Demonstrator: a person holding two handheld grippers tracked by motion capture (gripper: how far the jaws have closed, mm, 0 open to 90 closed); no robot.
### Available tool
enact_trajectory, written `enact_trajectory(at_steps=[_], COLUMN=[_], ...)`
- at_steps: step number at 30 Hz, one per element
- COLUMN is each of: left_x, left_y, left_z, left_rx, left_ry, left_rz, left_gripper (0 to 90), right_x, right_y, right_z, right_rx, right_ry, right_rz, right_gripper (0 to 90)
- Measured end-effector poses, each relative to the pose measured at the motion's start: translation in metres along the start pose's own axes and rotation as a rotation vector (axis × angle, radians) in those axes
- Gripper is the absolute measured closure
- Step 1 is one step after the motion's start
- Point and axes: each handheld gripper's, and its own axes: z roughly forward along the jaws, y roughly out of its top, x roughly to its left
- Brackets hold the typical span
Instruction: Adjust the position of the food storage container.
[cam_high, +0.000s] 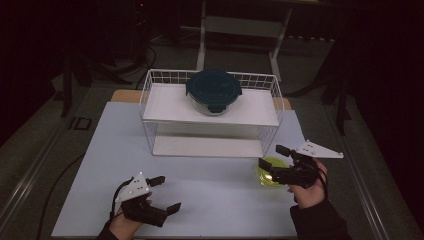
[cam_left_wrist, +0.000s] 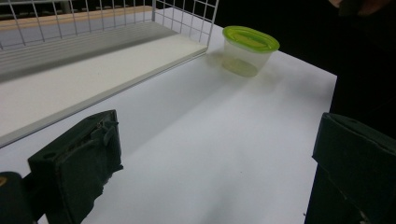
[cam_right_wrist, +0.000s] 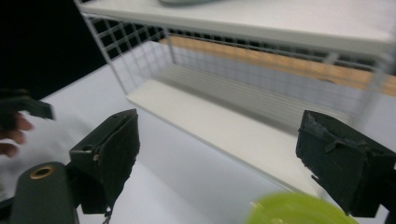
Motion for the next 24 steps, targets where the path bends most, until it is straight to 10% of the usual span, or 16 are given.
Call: enact_trajectory(at_steps=[24], left_x=[-0.001], left_y=[-0.002], left_z=[0.001], left_rx=[0.003], left_ry=[-0.030], left_rz=[-0.010], left_gripper=[0.6], right_x=[-0.062], right_y=[-0.058], right_z=[-0.033], right_rx=[0.083], right_ry=[-0.238], right_rz=[0.107], right_gripper=[36.0])
